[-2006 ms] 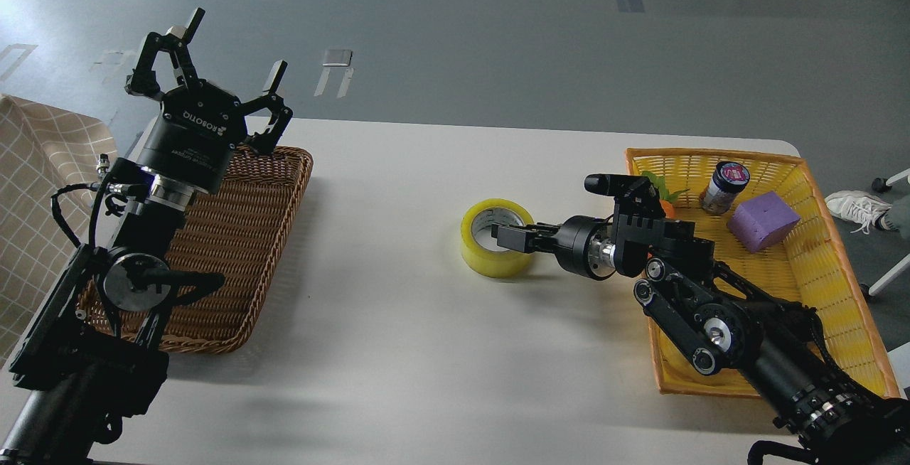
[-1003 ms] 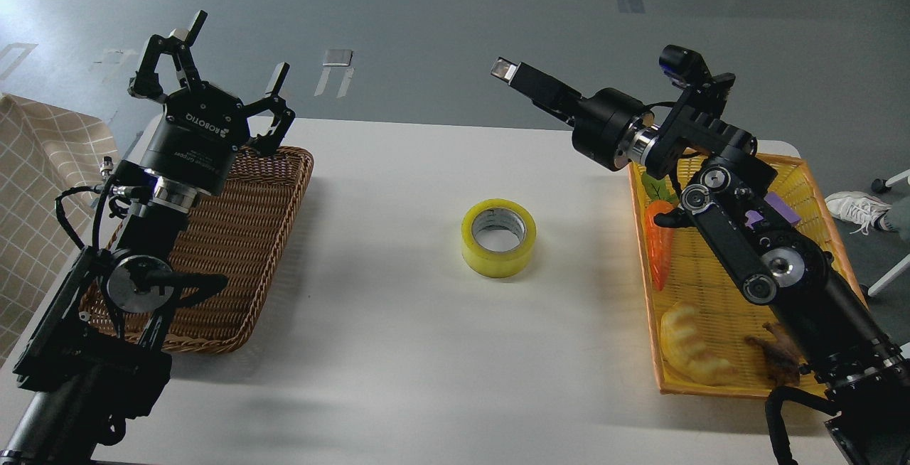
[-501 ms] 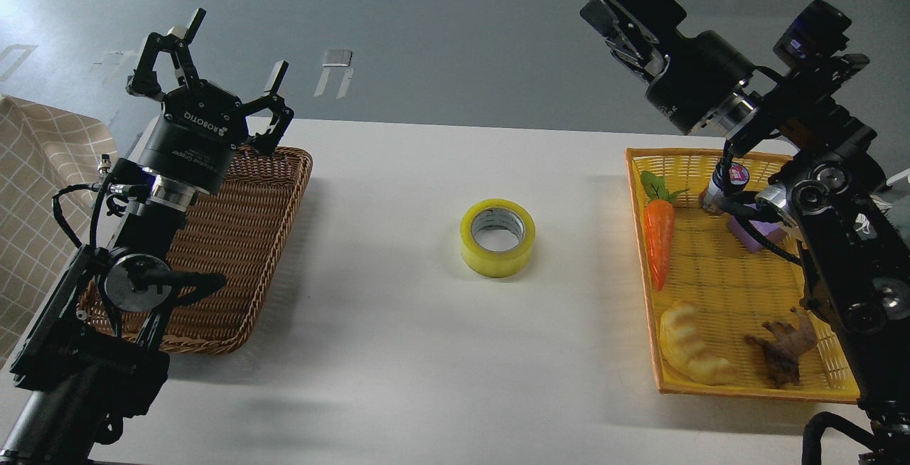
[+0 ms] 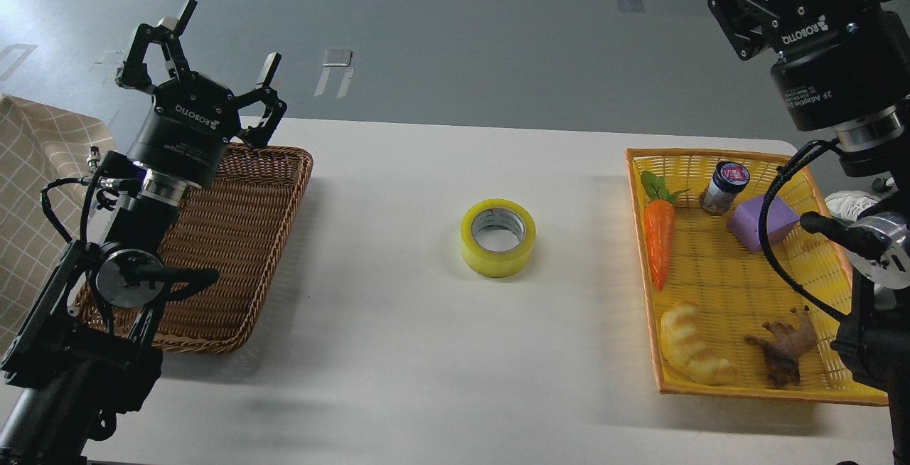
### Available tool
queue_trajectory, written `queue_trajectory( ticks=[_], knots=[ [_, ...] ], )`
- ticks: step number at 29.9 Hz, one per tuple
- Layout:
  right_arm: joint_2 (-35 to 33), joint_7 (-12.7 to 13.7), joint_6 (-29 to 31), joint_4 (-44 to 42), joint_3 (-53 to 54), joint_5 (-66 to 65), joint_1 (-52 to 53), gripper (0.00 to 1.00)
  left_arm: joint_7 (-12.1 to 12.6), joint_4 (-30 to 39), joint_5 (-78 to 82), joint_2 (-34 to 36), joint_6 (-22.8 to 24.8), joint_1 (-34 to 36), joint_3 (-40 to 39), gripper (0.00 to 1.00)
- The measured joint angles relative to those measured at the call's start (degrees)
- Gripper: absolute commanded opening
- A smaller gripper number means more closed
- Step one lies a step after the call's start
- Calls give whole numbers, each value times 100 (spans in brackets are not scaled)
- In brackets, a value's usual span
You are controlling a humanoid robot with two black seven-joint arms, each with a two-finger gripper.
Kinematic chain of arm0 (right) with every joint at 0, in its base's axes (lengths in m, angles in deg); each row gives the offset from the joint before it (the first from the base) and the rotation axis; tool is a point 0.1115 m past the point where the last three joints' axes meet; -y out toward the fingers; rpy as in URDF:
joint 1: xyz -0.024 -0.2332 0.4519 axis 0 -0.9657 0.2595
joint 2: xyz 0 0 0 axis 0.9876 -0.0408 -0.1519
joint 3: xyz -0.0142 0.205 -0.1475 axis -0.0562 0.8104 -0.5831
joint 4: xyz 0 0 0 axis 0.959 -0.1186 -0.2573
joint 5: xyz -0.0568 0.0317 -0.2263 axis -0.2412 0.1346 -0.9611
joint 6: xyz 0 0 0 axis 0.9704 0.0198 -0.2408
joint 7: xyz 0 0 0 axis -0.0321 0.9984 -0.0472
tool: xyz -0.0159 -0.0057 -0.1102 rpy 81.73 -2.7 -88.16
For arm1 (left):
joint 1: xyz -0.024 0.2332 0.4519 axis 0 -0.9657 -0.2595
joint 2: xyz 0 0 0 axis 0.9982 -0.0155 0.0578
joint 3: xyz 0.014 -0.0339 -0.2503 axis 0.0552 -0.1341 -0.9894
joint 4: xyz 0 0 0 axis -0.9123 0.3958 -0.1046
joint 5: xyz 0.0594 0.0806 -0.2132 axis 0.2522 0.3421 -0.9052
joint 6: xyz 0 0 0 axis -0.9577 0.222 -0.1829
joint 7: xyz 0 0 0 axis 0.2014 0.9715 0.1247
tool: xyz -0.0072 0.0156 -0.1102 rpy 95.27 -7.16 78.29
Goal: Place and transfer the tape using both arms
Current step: 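Raise the right arm away from the tape roll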
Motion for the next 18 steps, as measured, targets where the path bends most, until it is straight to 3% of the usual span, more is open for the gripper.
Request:
queue_trajectory(
  ticks=[18],
  knots=[
    [16,30,-2,25,250,918,-318,100,0,-9,-19,139,0,60,-72,98]
  ],
)
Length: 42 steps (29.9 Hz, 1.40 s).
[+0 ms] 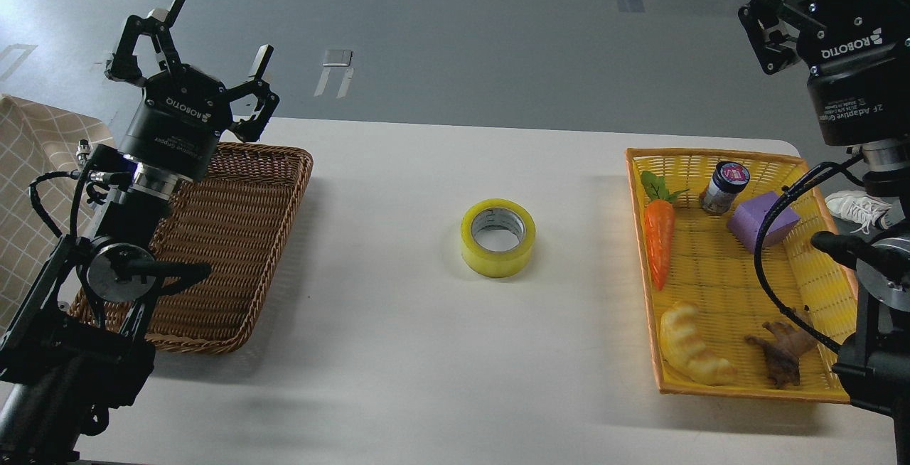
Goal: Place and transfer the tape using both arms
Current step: 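Raise the right arm away from the tape roll, then reach the left gripper toward the tape roll on the table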
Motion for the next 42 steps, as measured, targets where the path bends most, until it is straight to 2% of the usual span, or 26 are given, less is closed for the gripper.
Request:
queue_trajectory(
  ticks=[15,23,42],
  knots=[
    [17,-38,86,0,129,58,-73,100,-3,7,-235,-66,0,43,-122,98],
    [-145,-80,412,-46,214,443,-247,100,-3,26,-236,-60,0,96,-111,98],
    [-289,-93,428,-258,183,468,-541,100,2,155,-185,-304,0,251,7,98]
  ],
)
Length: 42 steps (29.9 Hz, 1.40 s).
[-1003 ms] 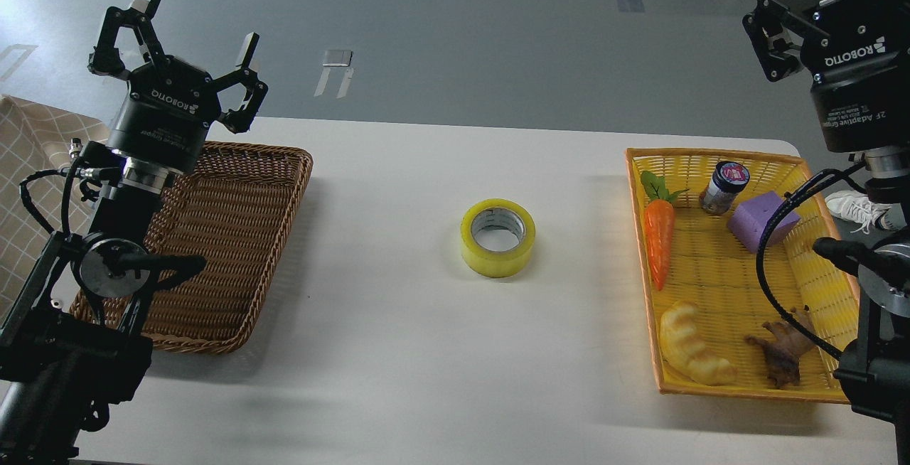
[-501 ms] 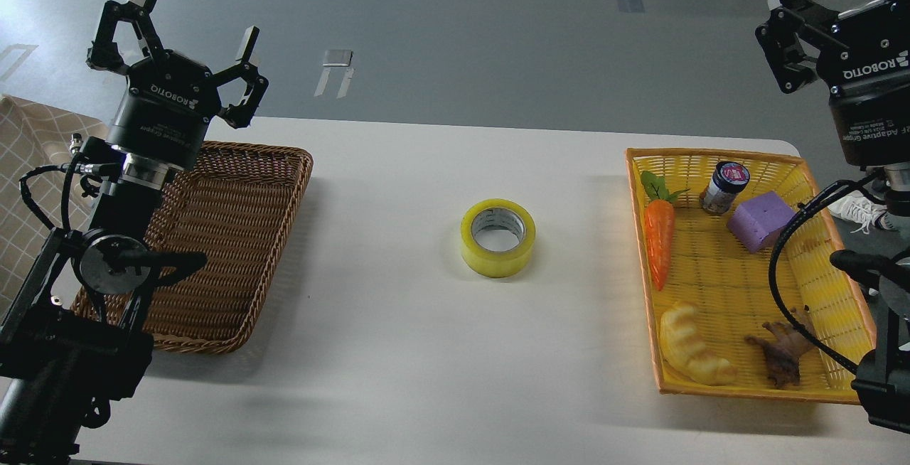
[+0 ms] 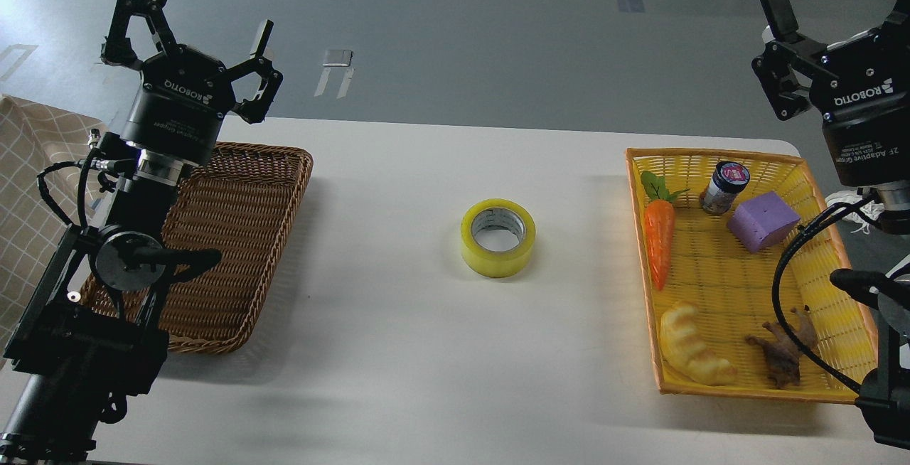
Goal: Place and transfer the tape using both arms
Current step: 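Reach the left gripper toward the tape roll on the table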
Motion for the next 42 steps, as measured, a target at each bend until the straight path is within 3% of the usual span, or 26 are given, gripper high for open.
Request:
queue_trajectory(
  ticks=[7,16,24,30,42],
  knots=[
    [0,0,0,-138,-38,0,5,100,-19,18,758,-27,0,76,210,98],
    [117,-43,0,-321,32,385,40,100,-357,4,1186,-425,0,222,213,98],
    [312,-53,0,-461,48,543,72,100,-411,-2,1229,-404,0,215,220,98],
    [323,-53,0,-476,48,545,93,100,-386,19,1595,-374,-339,237,252,98],
    [445,-43,0,-587,-29,537,77,100,-441,172,1733,-657,-538,149,360,98]
  ],
)
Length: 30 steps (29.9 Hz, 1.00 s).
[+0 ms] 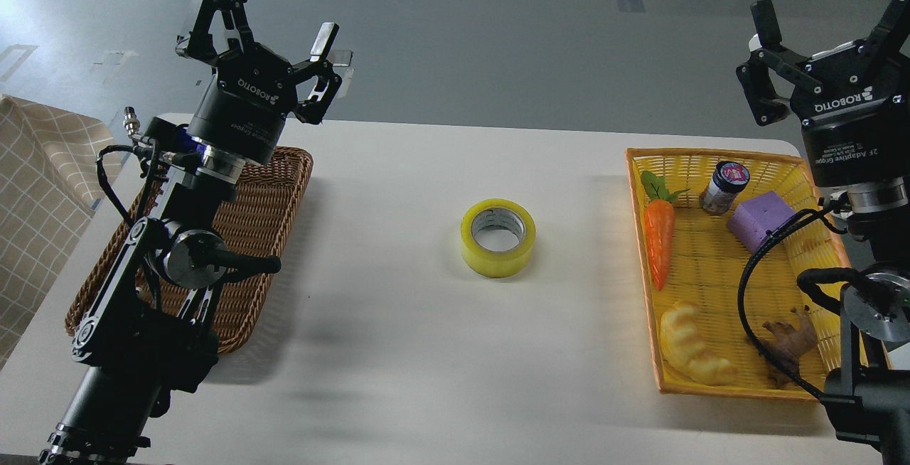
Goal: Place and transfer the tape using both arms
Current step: 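Reach the left gripper toward the tape roll on the table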
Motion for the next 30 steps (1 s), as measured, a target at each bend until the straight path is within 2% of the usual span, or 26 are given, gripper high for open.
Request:
queue_trajectory(
  ticks=[9,15,22,28,30],
  knots=[
    [-58,8,0,-122,-20,-4,32,100,10,-15,63,-5,-39,-41,236,98],
    [-64,12,0,-129,-21,-2,60,100,26,131,379,22,-326,32,393,98],
    [-38,25,0,-99,-21,-1,70,100,25,438,1682,312,-439,-10,380,98],
    [-46,31,0,-98,-12,-7,95,100,19,609,2735,328,-776,12,471,98],
    [-50,31,0,-88,-8,-7,114,100,83,661,3200,322,-938,14,665,98]
  ],
)
